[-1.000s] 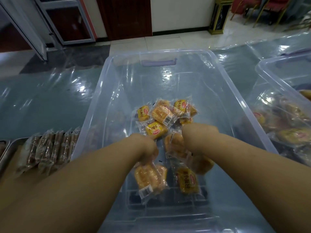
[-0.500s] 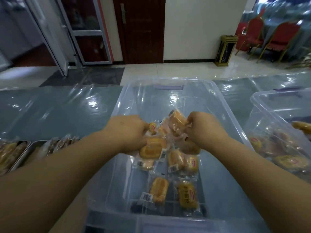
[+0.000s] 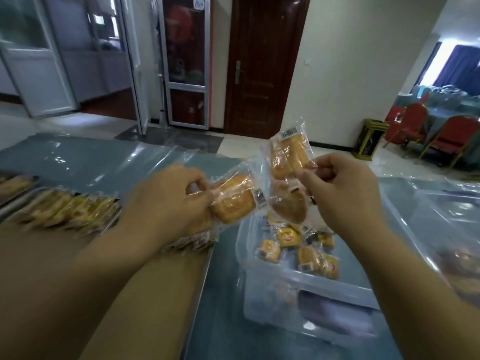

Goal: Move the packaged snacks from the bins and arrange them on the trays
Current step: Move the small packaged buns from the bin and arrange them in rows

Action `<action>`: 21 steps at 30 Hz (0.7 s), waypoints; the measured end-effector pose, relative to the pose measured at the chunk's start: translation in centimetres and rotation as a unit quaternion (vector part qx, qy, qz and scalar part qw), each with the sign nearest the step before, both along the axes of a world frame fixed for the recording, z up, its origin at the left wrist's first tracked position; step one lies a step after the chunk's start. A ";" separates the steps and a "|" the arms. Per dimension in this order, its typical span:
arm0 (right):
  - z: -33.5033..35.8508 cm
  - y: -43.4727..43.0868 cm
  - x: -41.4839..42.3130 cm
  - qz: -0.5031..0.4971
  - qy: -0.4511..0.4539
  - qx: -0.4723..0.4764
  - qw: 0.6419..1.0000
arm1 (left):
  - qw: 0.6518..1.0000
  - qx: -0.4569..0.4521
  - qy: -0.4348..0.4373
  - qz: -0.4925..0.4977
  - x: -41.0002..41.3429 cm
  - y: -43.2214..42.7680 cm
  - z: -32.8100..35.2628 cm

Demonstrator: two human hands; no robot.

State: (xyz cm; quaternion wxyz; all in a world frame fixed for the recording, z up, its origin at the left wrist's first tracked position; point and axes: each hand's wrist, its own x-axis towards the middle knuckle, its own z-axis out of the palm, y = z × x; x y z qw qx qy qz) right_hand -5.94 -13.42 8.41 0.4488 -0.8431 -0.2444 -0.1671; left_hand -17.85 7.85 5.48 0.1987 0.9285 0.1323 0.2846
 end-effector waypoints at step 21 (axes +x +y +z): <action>-13.0 32.4 -27.2 0.177 0.118 -0.085 0.973 | 0.936 -0.253 0.040 0.241 -34.9 27.6 -11.8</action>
